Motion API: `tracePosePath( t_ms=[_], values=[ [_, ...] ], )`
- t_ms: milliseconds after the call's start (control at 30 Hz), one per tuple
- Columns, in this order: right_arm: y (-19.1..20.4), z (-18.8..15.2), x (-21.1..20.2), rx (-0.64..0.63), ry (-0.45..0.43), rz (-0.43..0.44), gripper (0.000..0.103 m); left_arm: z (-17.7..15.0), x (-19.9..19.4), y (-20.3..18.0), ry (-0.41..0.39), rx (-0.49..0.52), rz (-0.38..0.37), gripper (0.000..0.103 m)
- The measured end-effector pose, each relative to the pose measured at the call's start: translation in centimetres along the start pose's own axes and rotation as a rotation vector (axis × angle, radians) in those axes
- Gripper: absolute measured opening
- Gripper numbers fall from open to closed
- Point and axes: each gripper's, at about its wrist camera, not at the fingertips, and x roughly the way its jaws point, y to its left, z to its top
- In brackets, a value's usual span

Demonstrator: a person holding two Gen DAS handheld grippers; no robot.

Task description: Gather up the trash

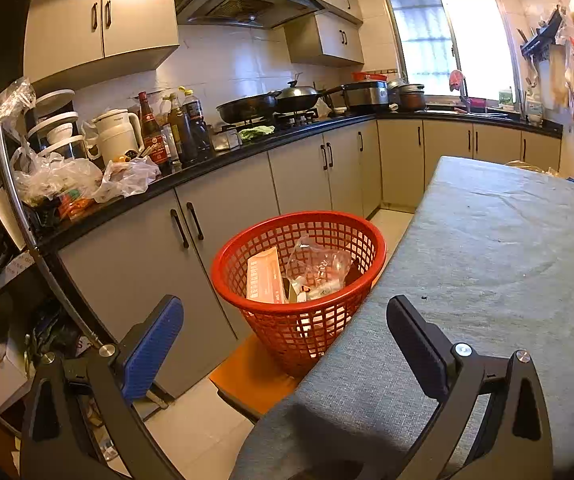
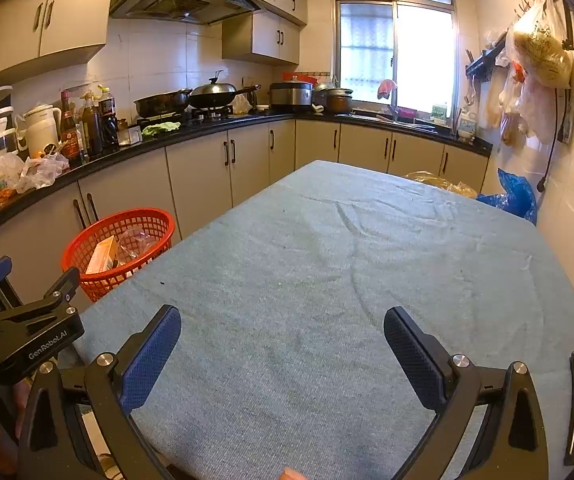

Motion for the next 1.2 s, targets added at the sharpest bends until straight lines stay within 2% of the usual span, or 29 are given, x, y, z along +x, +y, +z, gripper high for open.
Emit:
tracePosePath(
  t_ms=[1200],
  values=[
    [0.35,-0.33,0.39,0.000,0.012,-0.004,0.103,-0.21,-0.01,-0.23,0.005,-0.006,-0.006,0.101]
  ],
)
